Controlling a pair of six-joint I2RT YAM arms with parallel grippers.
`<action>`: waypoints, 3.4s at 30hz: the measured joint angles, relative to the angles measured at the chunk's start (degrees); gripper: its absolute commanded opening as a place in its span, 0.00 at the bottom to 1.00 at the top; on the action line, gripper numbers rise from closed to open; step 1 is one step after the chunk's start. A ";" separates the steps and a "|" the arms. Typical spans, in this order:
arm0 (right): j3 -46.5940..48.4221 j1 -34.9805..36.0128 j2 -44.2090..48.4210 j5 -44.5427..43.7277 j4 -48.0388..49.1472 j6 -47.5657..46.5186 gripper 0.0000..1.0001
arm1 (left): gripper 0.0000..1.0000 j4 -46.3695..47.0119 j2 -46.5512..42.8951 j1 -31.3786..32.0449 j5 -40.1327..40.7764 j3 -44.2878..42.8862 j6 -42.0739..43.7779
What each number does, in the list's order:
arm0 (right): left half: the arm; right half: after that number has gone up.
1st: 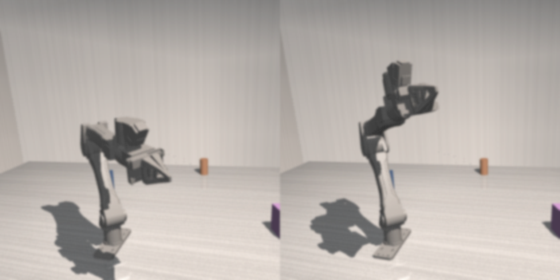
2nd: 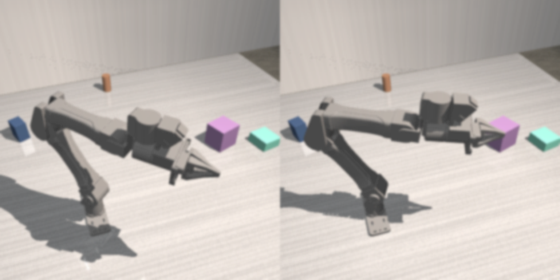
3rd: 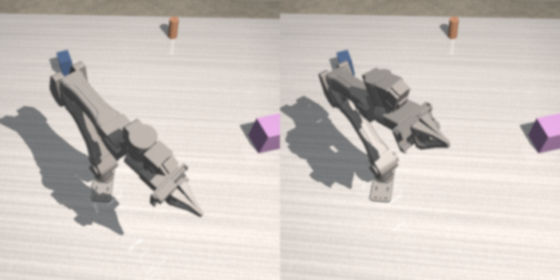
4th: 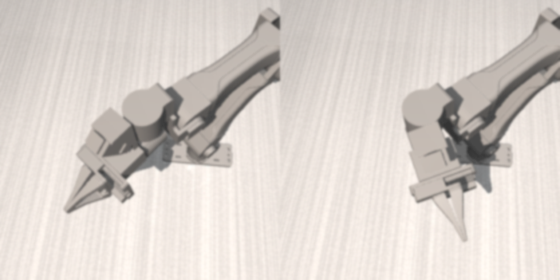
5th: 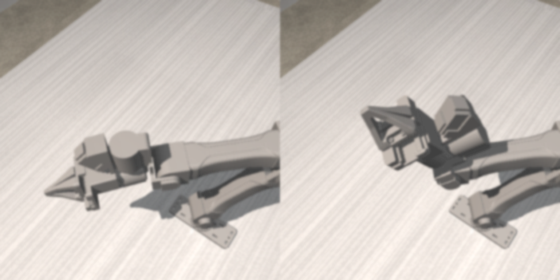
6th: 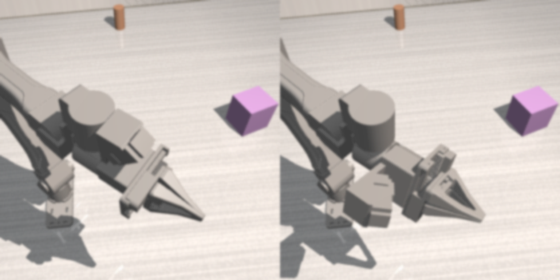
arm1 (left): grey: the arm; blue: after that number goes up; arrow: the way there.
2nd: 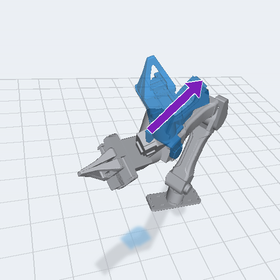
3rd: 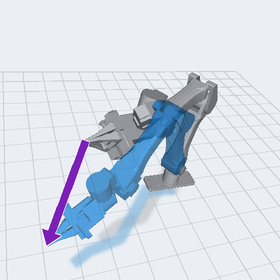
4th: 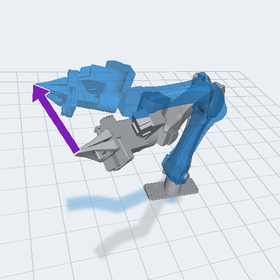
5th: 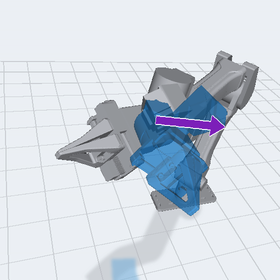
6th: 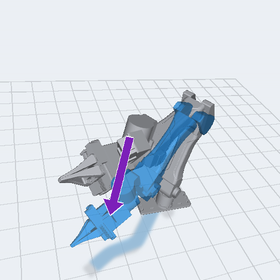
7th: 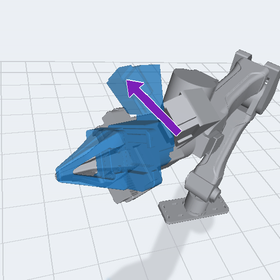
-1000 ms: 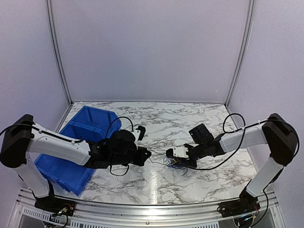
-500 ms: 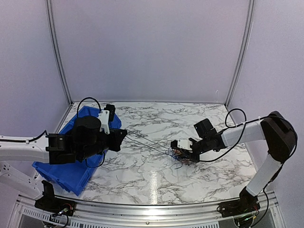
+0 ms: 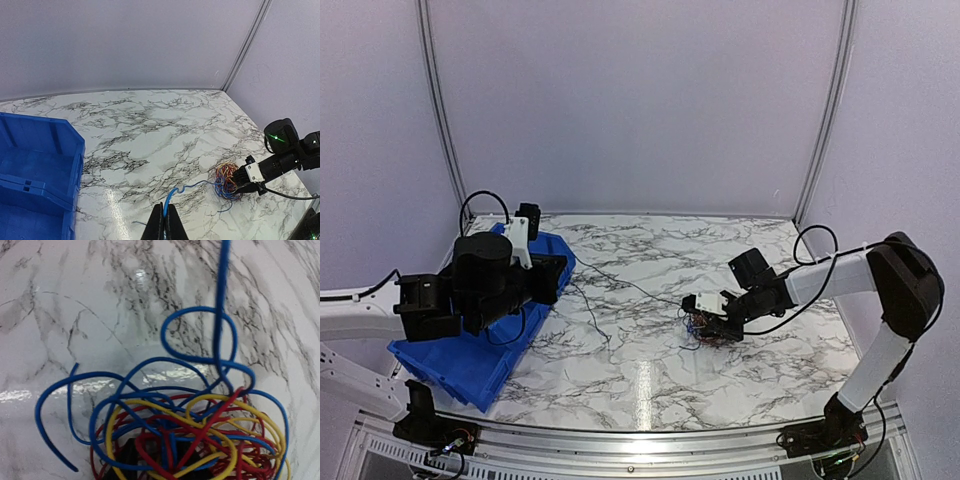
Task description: Untangle the cables
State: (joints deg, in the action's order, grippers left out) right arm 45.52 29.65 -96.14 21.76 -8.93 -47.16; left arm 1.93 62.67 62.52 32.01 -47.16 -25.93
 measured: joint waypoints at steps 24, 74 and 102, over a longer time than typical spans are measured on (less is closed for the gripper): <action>14.84 6.49 -6.93 -2.73 -6.93 3.56 0.23 | 0.00 4.26 6.45 0.00 -3.67 5.77 -3.69; 31.23 1.92 14.51 11.65 -21.16 9.88 0.64 | 0.00 -9.66 14.99 -2.64 -21.77 -21.14 10.45; 38.47 11.43 1.57 23.56 -17.86 22.10 0.00 | 0.15 10.69 19.12 -2.62 -20.09 -11.10 6.84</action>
State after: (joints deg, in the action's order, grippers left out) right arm 83.99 41.08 -94.56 45.32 -26.79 -25.06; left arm 12.62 81.80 59.90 11.92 -58.26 -19.09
